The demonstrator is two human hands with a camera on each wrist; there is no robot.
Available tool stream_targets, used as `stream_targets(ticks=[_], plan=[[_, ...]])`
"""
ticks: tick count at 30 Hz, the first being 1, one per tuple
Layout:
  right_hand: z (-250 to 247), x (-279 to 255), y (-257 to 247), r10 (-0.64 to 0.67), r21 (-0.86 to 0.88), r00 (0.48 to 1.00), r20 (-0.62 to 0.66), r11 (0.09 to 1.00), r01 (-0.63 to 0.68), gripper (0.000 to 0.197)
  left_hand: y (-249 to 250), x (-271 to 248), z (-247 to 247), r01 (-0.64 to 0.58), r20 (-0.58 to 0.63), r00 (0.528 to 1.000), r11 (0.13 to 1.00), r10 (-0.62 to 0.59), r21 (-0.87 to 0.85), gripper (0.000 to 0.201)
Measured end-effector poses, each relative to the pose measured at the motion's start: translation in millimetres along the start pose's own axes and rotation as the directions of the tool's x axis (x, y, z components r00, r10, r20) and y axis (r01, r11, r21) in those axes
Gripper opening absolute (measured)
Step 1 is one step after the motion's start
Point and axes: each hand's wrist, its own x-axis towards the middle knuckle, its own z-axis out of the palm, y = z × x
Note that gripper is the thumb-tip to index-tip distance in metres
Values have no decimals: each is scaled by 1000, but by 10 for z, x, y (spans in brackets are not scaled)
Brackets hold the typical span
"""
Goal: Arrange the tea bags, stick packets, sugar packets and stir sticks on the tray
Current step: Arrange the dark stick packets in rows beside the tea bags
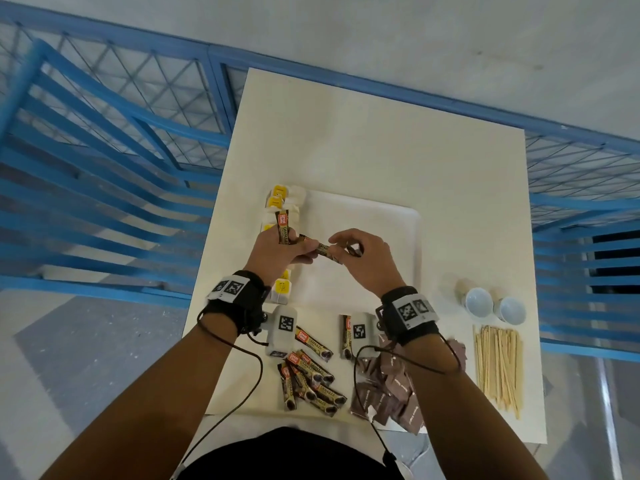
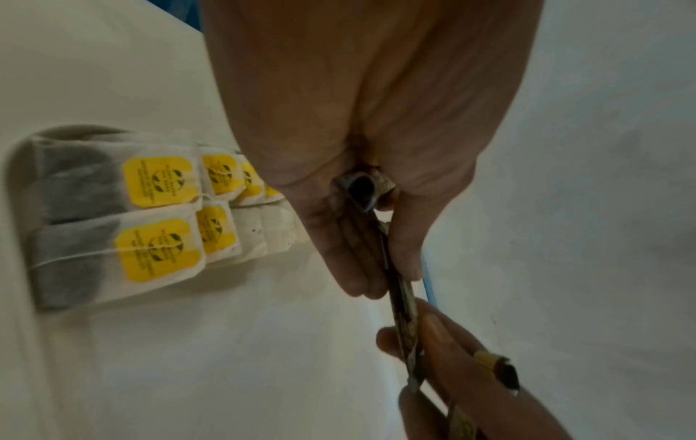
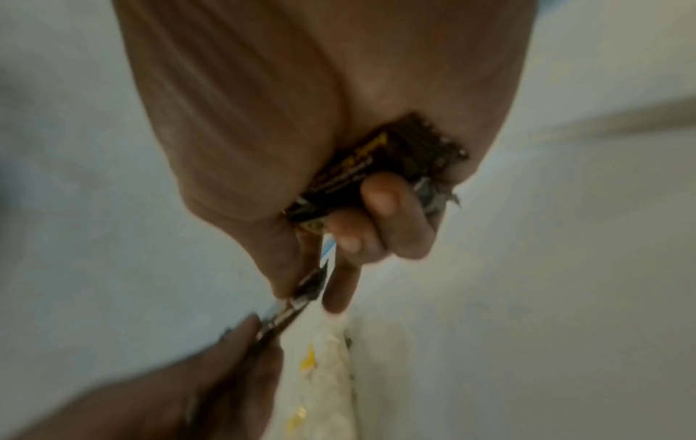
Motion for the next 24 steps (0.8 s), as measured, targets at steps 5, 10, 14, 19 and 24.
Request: stream_targets(ticks=[5, 10, 14, 19, 24], plan=[[114, 104, 18, -155, -264, 988, -11, 953, 146, 25, 39, 60, 46, -26, -44, 999, 999, 28, 37, 34], [125, 317, 11, -151, -329, 989, -1, 934, 142, 20, 17, 170, 20, -4, -95, 995, 1000, 5, 9, 23], [95, 643, 126, -87, -338, 994, -67, 939, 60, 20, -3, 228, -83, 57, -146, 988, 997, -50, 43, 28], [203, 1027, 289, -25, -455, 998, -61, 890, -6, 18, -135, 256, -284, 133, -107, 986, 990, -127, 50, 35], [331, 1214, 358, -36, -512, 998, -52, 859, 4, 18, -185, 263, -391, 151, -118, 983, 982, -138, 110, 36]])
